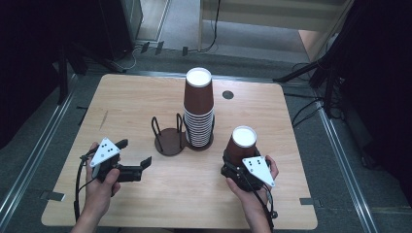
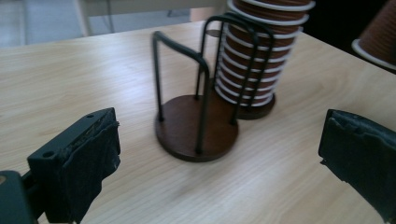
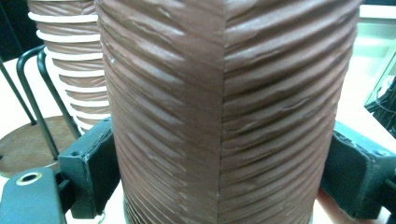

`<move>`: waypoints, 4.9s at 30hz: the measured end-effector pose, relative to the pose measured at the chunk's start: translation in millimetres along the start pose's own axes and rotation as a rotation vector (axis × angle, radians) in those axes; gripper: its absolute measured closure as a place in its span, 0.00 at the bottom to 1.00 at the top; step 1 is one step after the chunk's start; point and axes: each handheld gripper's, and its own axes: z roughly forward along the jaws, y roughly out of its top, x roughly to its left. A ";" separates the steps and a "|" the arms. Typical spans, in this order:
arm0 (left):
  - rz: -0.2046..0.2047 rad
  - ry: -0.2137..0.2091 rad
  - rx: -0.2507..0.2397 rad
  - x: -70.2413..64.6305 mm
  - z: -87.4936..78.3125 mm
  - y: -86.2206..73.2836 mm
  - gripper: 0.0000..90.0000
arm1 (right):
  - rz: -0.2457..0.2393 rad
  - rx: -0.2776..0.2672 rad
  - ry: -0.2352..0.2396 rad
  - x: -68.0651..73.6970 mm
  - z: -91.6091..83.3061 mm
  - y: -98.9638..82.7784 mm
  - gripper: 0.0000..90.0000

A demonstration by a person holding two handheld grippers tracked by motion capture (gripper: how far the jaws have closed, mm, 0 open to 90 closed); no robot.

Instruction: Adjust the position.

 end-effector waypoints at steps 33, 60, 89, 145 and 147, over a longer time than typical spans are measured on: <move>0.007 -0.180 0.062 -36.9 13.7 7.1 0.01 | -0.234 -0.017 0.064 44.6 3.9 -24.6 0.13; 0.069 -0.234 0.103 -55.5 18.1 7.4 0.07 | -0.433 -0.062 0.115 73.6 5.7 -42.3 0.13; 0.149 -0.295 0.141 -73.6 21.0 7.1 0.07 | -0.572 -0.075 0.205 108.0 -0.8 -58.1 0.13; 0.196 -0.261 0.182 -74.2 25.6 4.4 0.26 | -0.599 -0.108 0.328 115.4 -12.1 -56.8 0.00; 0.205 -0.253 0.176 -74.1 24.6 4.3 0.26 | -0.600 -0.112 0.329 114.7 -12.9 -55.0 0.00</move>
